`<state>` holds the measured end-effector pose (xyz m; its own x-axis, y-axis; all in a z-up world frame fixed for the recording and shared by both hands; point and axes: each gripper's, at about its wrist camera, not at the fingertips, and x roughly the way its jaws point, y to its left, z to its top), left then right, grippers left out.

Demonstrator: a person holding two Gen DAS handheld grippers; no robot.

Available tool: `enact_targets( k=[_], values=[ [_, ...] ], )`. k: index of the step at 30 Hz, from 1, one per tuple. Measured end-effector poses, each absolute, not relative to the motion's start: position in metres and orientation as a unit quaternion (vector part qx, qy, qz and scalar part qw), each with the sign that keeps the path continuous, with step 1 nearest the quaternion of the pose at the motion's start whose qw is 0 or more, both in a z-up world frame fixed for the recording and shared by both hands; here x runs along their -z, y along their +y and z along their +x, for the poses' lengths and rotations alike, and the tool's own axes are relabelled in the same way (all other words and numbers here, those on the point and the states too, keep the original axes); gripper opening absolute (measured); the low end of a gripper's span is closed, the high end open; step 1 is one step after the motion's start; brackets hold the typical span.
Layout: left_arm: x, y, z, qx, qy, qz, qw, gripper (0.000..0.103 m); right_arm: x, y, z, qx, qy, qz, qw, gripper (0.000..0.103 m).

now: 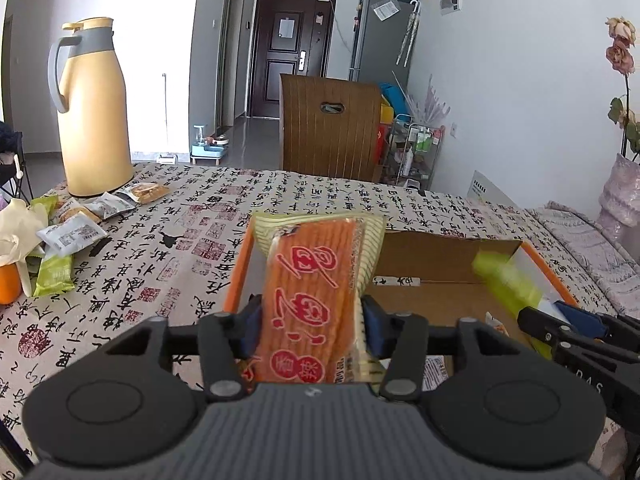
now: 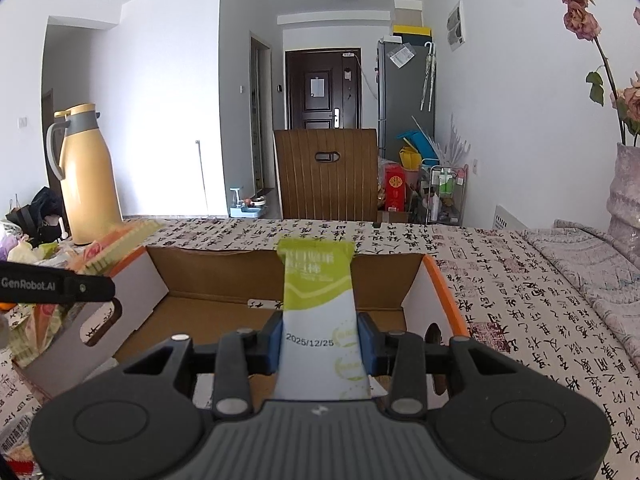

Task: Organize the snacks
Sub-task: 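Open both grippers to drop the packets into the box, then withdraw both grippers from the box back toward the snack pile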

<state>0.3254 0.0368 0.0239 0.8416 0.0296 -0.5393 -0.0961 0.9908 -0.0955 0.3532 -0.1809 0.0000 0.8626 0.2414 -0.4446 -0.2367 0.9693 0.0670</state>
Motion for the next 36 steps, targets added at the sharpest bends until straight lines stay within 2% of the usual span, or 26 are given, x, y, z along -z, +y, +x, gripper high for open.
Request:
enact_targets(
  k=[2,4,5,6,7,9,12,23,36],
  values=[
    [-0.024,0.035,0.325,-0.030,0.277,-0.056,0.959,0.064,0.002,-0.183,0.354,-0.123,0.235,0.009,0.964,0.037],
    [-0.025,0.034,0.321,-0.032,0.269,-0.054,0.961,0.080,0.002,-0.185,0.354,-0.120,0.235,0.011,0.964,0.040],
    [-0.026,0.034,0.319,-0.032,0.265,-0.055,0.962,0.084,0.001,-0.187,0.354,-0.118,0.234,0.013,0.965,0.050],
    [-0.027,0.033,0.318,-0.034,0.262,-0.057,0.963,0.094,0.001,-0.188,0.353,-0.116,0.232,0.015,0.966,0.059],
    [-0.028,0.034,0.316,-0.037,0.258,-0.058,0.964,0.103,0.000,-0.188,0.352,-0.113,0.230,0.016,0.967,0.076],
    [-0.029,0.034,0.314,-0.041,0.253,-0.060,0.965,0.103,-0.001,-0.191,0.350,-0.107,0.223,0.018,0.969,0.092],
    [-0.030,0.036,0.314,-0.042,0.256,-0.067,0.964,0.103,-0.004,-0.194,0.348,-0.101,0.218,0.026,0.970,0.103],
    [-0.031,0.035,0.313,-0.043,0.257,-0.067,0.963,0.103,-0.007,-0.195,0.347,-0.096,0.212,0.029,0.972,0.103],
    [-0.057,0.027,0.280,-0.042,0.228,-0.067,0.970,0.103,-0.029,-0.200,0.317,-0.091,0.191,0.014,0.977,0.103]
  ],
)
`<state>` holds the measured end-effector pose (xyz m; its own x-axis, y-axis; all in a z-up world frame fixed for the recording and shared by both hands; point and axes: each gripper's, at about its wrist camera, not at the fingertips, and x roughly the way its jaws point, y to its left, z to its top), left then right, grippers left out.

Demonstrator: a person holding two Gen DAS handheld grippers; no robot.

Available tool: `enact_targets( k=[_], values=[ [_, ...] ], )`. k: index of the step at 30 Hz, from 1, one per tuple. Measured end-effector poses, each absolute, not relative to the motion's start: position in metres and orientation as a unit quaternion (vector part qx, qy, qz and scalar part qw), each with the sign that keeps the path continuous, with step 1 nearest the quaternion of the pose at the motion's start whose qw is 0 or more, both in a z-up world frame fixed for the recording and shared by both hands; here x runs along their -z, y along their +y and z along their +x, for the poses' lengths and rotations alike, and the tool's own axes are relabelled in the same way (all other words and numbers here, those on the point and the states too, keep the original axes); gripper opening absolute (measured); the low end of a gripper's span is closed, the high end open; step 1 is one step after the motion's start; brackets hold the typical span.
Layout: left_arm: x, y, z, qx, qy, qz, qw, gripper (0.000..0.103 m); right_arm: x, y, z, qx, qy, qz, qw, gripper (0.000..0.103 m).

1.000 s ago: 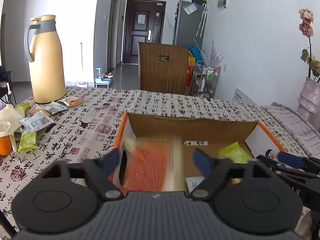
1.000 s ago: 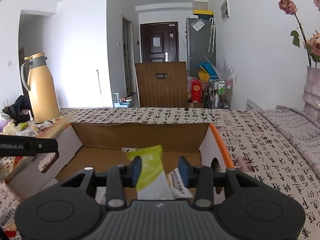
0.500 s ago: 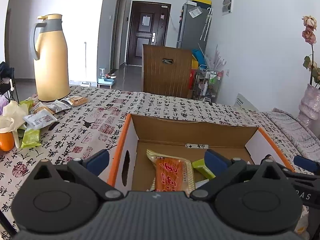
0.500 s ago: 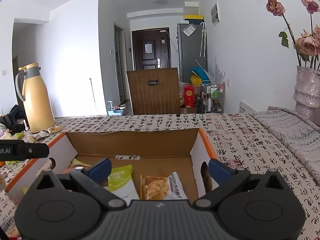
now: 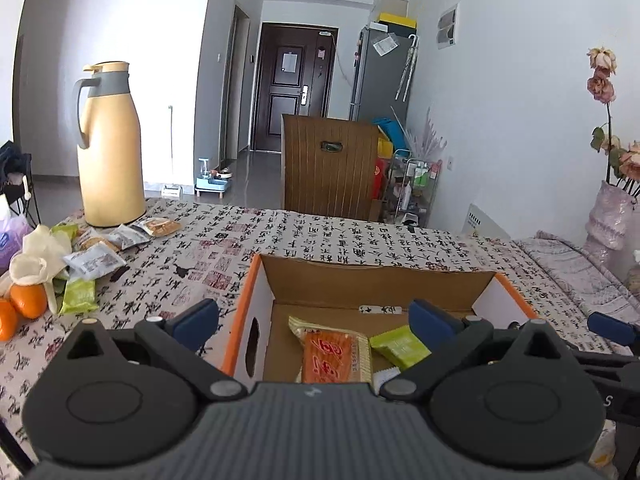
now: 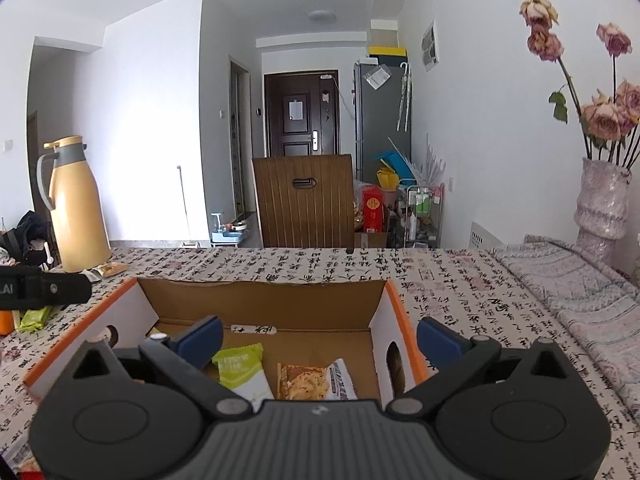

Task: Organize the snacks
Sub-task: 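Withdraw both grippers from the box back toward the snack pile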

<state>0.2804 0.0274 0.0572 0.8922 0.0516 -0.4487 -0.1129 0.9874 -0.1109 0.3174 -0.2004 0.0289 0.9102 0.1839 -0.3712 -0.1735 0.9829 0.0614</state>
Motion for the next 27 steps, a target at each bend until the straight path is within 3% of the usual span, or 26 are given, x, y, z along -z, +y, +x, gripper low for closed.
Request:
enact_targets(
  k=[27],
  values=[
    [-0.027,0.039,0.171,-0.051,0.265,-0.054,0.961,0.103,0.015,-0.237,0.206,-0.077,0.263,0.010,0.962,0.103]
  ],
)
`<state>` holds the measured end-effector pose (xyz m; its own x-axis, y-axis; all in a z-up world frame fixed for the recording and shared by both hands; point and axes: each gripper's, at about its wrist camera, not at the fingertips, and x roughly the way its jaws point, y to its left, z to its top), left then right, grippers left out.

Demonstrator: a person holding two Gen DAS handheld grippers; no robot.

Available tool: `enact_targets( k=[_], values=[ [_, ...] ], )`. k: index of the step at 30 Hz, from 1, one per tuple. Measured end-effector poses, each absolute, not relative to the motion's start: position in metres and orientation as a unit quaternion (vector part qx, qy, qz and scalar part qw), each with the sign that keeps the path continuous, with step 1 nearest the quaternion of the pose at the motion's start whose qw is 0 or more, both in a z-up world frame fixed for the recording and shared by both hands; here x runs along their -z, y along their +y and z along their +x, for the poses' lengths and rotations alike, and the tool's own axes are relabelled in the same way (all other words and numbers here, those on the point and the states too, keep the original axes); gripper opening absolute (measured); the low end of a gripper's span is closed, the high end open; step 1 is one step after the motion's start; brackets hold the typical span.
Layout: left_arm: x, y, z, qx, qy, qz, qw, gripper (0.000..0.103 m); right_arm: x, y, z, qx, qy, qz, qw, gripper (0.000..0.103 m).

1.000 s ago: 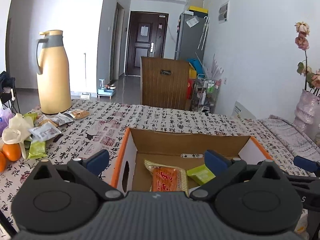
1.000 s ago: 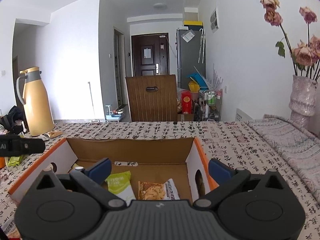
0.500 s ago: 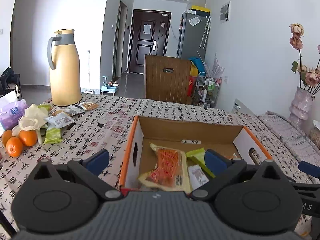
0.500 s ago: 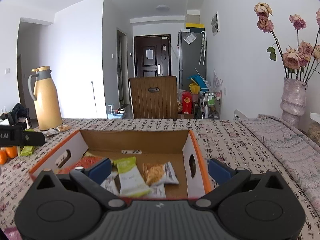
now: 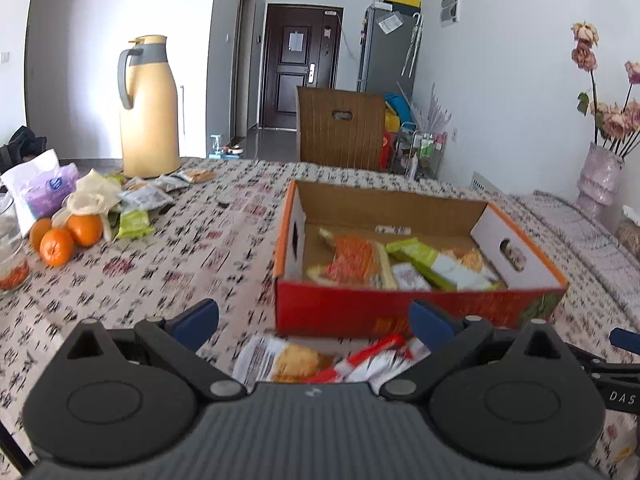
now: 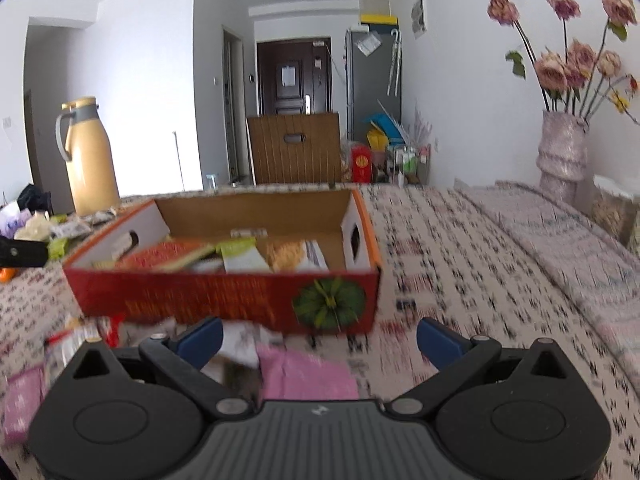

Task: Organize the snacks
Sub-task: 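Withdraw both grippers from the box back toward the snack pile, then grasp the pink packet with the right gripper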

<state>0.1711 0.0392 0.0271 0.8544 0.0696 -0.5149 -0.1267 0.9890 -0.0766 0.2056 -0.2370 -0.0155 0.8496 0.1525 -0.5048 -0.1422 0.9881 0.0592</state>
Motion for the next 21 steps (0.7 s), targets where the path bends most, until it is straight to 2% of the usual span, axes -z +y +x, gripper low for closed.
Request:
enact_targets(
  k=[12,16,19,21],
  values=[
    [-0.005,0.047,0.157,-0.052,0.296,-0.056,0.952,0.103,0.038,-0.245,0.219,-0.079,0.318,0.027,0.944,0.102],
    [-0.001,0.047,0.156,-0.055,0.301,-0.056,0.950,0.103,0.047,-0.244,0.230,-0.084,0.340,0.038,0.936,0.089],
    [-0.001,0.047,0.157,-0.057,0.302,-0.056,0.950,0.103,0.051,-0.243,0.231,-0.075,0.345,0.034,0.935,0.063],
    [-0.001,0.046,0.159,-0.058,0.304,-0.056,0.949,0.103,0.052,-0.244,0.230,-0.076,0.344,0.035,0.935,0.062]
  ],
)
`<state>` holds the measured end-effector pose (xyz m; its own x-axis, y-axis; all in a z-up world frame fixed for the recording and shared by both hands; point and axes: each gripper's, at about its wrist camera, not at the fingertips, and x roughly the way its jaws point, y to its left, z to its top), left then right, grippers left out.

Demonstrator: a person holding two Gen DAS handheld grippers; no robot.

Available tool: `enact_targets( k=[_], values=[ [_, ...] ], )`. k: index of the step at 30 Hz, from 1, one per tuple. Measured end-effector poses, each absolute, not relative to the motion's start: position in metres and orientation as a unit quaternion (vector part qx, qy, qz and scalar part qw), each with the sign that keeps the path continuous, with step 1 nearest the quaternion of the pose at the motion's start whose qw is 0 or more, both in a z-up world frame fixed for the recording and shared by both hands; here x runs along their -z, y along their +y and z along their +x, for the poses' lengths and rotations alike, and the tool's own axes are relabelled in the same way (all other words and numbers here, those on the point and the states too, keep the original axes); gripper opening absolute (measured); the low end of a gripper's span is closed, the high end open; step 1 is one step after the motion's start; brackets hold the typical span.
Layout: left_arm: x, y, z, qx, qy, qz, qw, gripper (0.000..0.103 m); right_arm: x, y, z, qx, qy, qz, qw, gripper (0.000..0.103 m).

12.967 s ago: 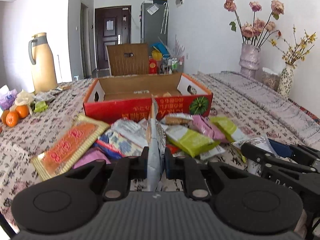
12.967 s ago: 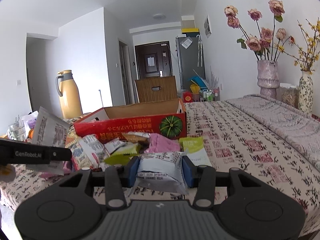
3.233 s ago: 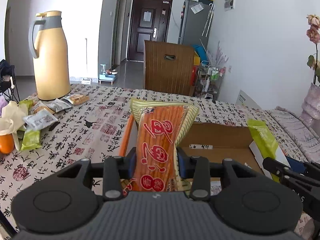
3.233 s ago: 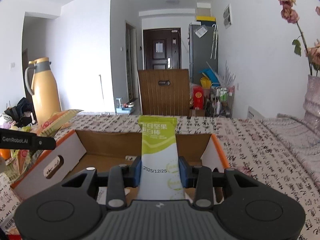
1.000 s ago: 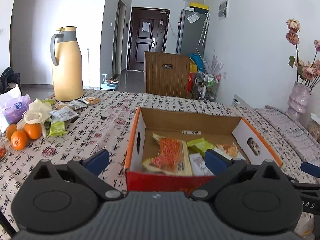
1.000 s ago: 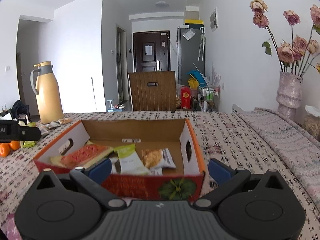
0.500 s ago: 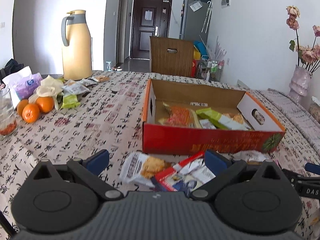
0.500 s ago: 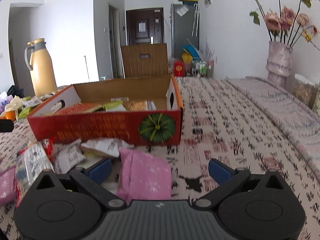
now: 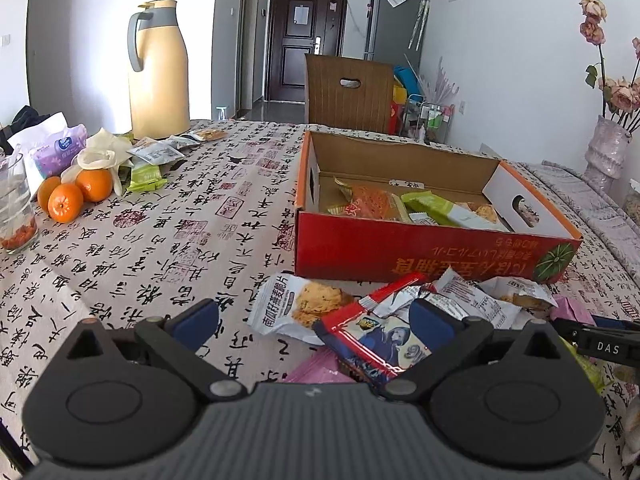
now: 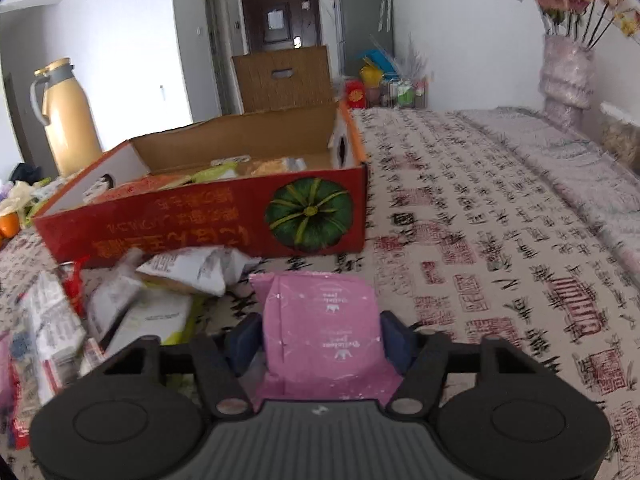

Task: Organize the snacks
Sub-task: 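Grasp the pink packet with the right gripper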

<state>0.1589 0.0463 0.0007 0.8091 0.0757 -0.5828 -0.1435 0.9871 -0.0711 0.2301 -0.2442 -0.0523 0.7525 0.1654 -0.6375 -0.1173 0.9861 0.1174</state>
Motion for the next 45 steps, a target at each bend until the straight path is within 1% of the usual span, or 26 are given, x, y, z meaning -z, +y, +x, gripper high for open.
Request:
enact_targets(
  k=[9,28,45],
  values=[
    [-0.001,0.042,0.159,-0.057,0.308,-0.053,0.948,0.103,0.053,-0.239,0.224,-0.075,0.327,0.016,0.942,0.061],
    [-0.001,0.035,0.145,-0.054,0.320,-0.050,0.945,0.103,0.031,-0.252,0.185,-0.060,0.253,0.022,0.965,0.061],
    [0.014,0.027,0.129,-0.089,0.357,-0.039,0.929,0.103,0.035,-0.268,0.145,-0.060,0.231,0.040,0.970,0.061]
  ],
)
